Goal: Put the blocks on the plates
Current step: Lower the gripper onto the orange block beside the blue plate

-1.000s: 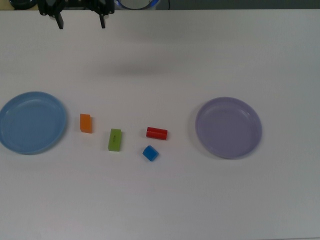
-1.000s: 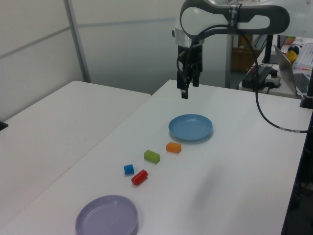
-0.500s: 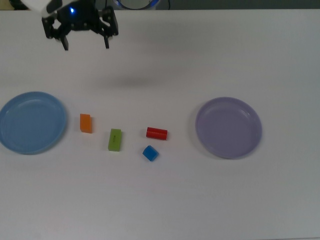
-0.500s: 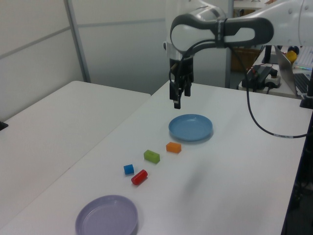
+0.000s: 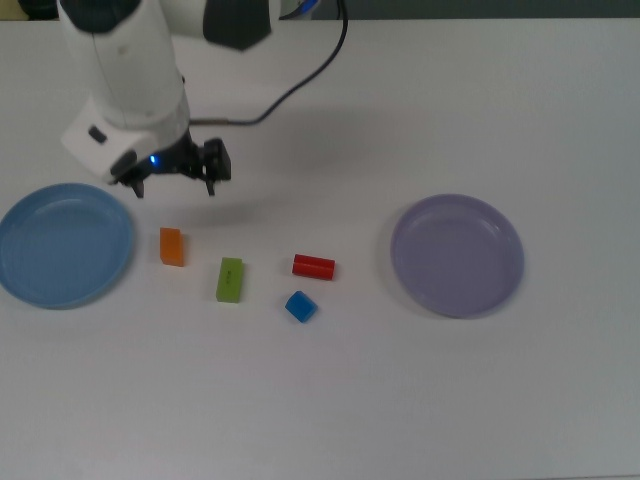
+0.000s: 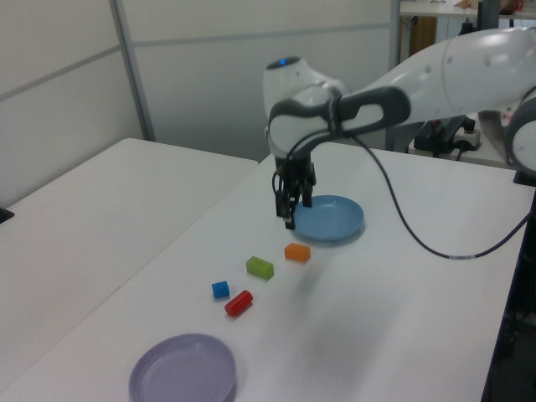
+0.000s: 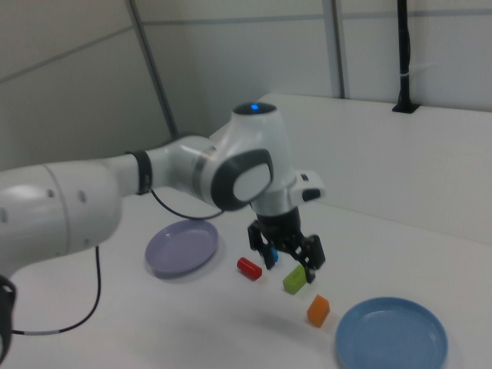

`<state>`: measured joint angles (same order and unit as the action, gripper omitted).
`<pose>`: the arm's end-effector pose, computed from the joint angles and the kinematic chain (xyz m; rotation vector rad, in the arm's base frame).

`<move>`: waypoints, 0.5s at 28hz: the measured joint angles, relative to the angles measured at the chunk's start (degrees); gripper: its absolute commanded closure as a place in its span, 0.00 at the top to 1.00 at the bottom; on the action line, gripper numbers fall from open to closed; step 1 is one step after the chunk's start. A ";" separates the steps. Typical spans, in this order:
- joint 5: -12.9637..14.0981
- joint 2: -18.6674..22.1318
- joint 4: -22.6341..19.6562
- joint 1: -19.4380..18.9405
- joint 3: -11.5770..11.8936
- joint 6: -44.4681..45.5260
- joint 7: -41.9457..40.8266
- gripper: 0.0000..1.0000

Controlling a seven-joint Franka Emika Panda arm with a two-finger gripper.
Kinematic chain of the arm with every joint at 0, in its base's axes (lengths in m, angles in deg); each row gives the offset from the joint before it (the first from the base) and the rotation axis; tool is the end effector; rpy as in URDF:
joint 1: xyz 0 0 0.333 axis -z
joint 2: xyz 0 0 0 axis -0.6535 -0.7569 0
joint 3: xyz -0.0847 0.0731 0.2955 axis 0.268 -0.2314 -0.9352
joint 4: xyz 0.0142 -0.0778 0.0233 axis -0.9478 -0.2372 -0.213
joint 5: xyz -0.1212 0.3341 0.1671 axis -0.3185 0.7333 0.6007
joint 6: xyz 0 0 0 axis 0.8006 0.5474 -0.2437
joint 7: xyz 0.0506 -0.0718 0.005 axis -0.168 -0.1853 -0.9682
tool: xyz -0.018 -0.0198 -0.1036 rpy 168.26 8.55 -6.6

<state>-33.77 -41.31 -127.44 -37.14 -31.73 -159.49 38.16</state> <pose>0.6517 -0.0963 0.4186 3.1042 0.0801 -0.0541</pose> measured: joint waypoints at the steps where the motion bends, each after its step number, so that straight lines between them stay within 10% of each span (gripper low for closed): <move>1: -0.13 -1.40 0.01 0.01 0.01 -1.00 0.40 1.00; 14: -3.09 -7.87 0.07 0.02 0.03 -5.34 2.49 0.81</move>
<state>-36.87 -49.18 -127.37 -37.12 -31.70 -164.83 40.66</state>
